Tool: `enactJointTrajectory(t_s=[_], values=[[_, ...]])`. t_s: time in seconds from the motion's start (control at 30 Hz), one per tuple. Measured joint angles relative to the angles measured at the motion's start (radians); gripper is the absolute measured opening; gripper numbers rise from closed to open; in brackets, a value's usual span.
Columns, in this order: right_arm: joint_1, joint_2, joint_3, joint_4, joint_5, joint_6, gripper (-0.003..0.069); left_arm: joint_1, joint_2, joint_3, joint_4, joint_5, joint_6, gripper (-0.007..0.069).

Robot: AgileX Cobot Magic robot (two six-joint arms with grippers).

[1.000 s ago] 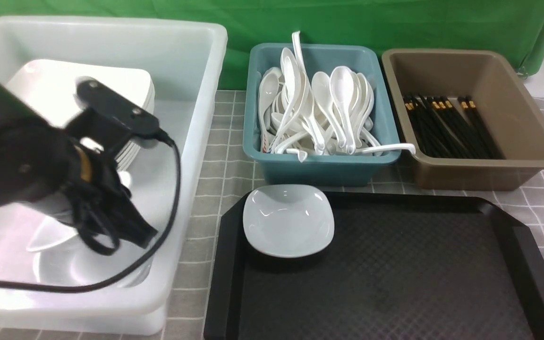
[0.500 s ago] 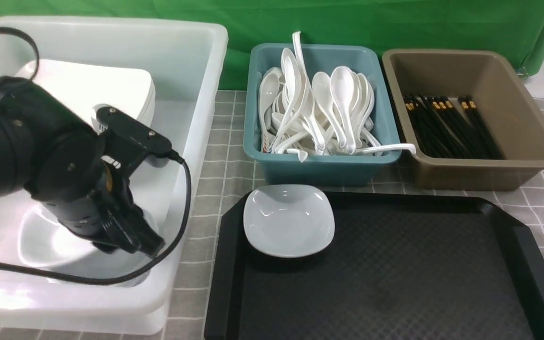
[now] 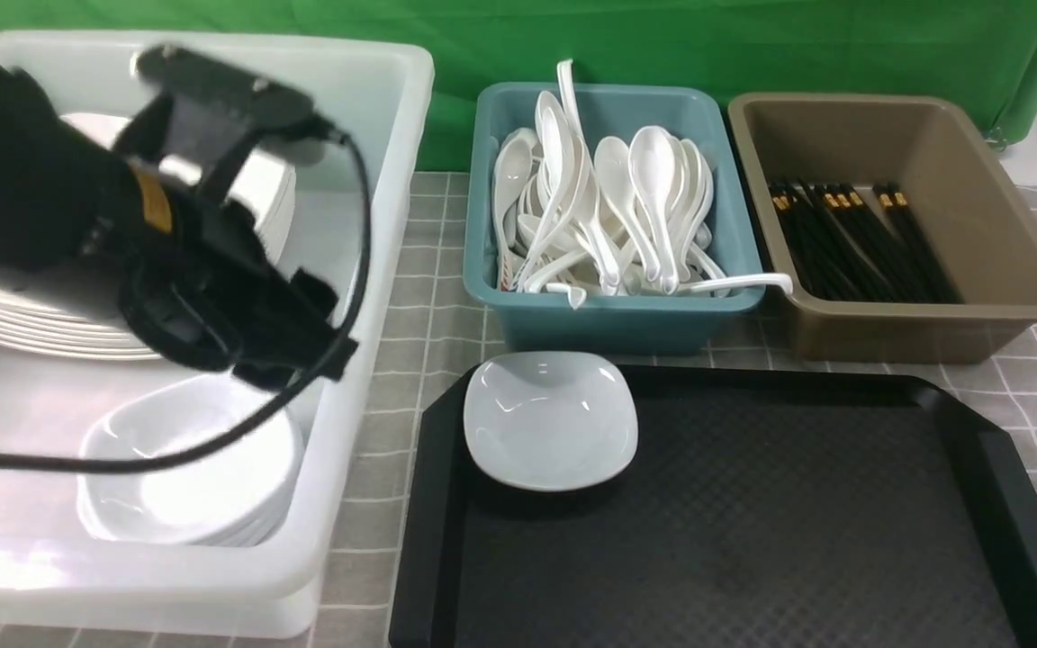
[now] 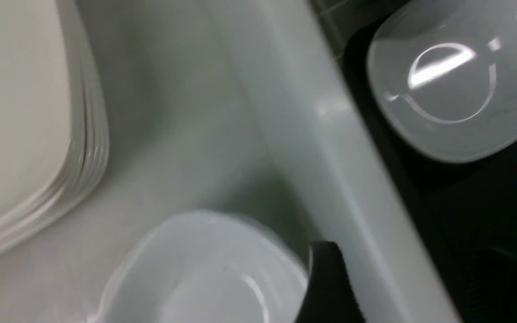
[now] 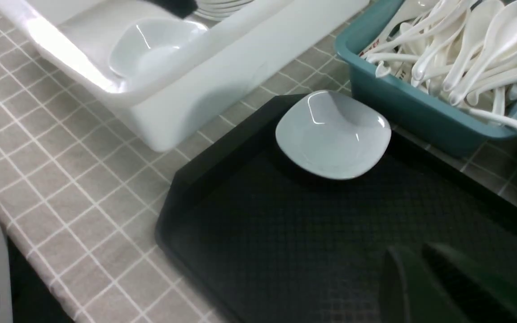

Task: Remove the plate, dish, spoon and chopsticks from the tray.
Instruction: Use the left arm to grab a small plate from the dinner plate

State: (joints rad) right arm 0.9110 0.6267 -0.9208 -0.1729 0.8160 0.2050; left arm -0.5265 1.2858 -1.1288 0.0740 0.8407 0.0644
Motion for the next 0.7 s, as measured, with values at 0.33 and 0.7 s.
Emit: enactJointTrajectory(t_s=[0.33,0.7], values=[[0.0,-0.08,0.0,-0.178,0.218,0.103,0.008,-0.313,0.264,-0.097,-0.074,-0.147,0.124,0.0046],[0.0,-0.188,0.0,-0.146,0.308,0.117,0.0083,-0.335,0.709,-0.36,0.084,-0.172,-0.093,0.0459]])
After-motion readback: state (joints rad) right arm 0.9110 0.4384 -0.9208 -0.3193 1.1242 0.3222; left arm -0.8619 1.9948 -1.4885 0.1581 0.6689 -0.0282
